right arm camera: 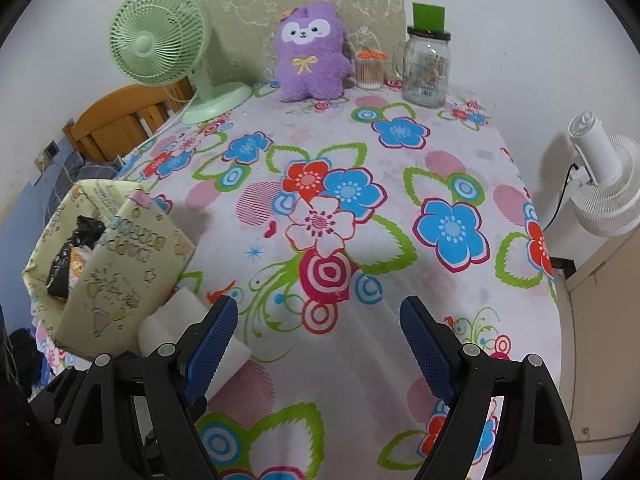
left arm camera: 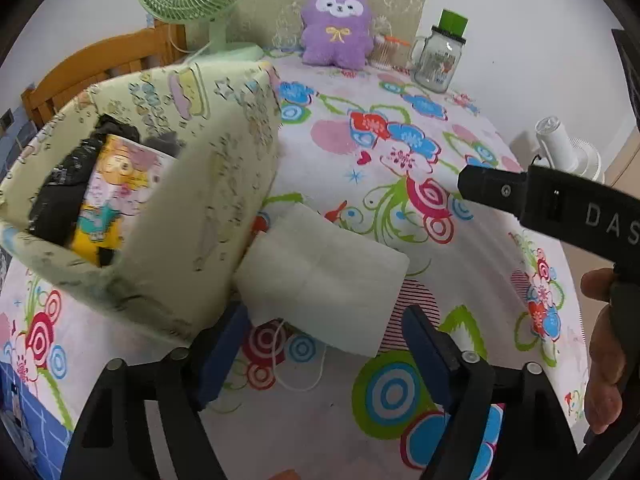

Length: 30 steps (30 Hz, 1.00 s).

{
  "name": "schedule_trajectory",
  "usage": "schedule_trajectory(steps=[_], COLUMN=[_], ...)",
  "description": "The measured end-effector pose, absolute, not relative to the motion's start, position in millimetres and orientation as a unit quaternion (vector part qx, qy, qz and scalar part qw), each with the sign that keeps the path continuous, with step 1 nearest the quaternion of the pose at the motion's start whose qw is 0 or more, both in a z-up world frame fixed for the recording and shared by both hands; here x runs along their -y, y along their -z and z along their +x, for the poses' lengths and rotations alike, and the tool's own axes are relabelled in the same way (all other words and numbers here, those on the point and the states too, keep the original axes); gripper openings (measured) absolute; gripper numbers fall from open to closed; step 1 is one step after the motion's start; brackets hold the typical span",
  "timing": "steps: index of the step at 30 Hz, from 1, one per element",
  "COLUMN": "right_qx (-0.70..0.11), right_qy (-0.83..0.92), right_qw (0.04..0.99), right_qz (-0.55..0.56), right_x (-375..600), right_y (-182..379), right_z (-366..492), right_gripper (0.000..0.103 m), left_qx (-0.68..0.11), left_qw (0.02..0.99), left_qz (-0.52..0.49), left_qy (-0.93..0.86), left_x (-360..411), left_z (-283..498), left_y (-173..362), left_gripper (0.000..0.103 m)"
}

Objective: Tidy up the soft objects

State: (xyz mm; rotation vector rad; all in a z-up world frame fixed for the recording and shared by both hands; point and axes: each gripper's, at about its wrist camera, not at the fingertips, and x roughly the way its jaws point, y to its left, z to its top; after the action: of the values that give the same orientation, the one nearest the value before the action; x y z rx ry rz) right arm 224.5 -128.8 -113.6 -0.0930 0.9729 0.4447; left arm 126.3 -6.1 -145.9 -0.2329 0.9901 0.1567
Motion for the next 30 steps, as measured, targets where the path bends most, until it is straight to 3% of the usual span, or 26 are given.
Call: schedule_trajectory(steps=[10,22,24,30], right_qx=[-0.476,-0.483,-0.484,-0.488], right_qy=[-0.206,-0.198,-0.197,-0.193], right_qw=[0.854,0.852,0.852,0.851], right_qz=[-0.037,-0.03,-0.03,-0.026], right_x=[140,153,154,158], right_y=[131,142,143,148], right_z=[247,256,257,261], right_gripper=[0.085,0.085,0.085,0.085], left_qx=[-0.483,-0.487,-0.485,-0.475], left_qw=[0.864,0.862,0.863,0.869], left_qz=[-0.113,-0.098,-0.102,-0.108], left_qy=[-0.08,-0.098,-0.099,-0.094], left_x=[14,23,23,22], left_z=[145,156,158,159], left_y=[161,172,172,168], left_gripper=[0.101,0.103,0.1,0.077])
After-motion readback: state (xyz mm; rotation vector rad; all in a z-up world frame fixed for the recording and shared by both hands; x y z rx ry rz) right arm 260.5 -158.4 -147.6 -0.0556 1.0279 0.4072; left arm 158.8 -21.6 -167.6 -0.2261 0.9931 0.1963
